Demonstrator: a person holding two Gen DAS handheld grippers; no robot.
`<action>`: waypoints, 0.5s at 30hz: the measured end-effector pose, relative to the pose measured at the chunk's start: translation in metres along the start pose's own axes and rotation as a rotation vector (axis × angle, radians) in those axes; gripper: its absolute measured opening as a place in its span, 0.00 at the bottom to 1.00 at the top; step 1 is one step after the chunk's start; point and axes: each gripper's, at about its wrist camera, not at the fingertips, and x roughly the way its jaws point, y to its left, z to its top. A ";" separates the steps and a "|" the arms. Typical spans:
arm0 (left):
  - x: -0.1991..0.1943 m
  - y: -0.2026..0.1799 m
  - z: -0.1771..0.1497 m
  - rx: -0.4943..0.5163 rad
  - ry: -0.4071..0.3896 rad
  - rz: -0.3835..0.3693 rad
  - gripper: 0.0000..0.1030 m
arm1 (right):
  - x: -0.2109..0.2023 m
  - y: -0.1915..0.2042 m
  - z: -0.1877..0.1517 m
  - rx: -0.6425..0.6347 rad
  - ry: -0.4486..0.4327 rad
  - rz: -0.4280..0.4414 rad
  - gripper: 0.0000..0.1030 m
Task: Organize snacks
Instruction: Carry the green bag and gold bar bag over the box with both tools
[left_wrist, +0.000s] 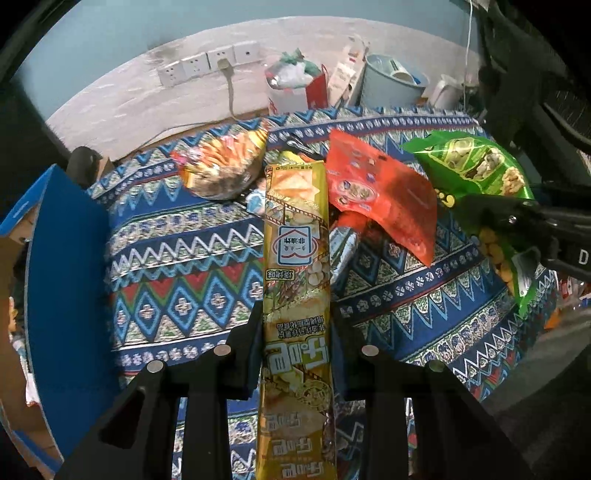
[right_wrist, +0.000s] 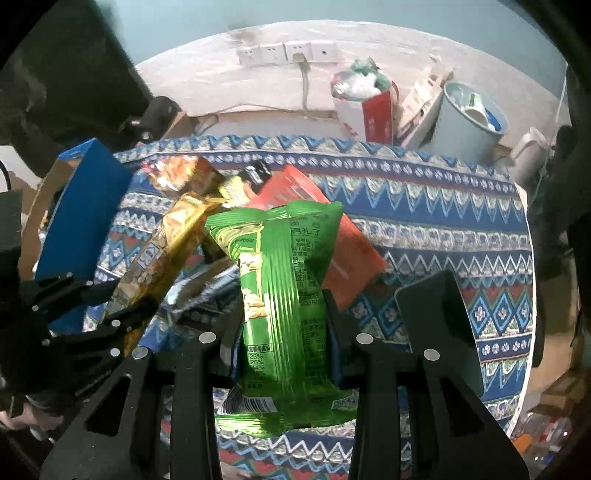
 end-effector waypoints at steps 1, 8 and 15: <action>-0.004 0.002 -0.001 -0.004 -0.008 -0.003 0.30 | -0.001 0.003 0.001 -0.004 -0.002 0.002 0.32; -0.034 0.015 -0.004 -0.030 -0.075 -0.021 0.30 | -0.008 0.027 0.009 -0.033 -0.022 0.020 0.32; -0.059 0.035 -0.009 -0.055 -0.135 -0.007 0.30 | -0.018 0.052 0.018 -0.069 -0.048 0.032 0.32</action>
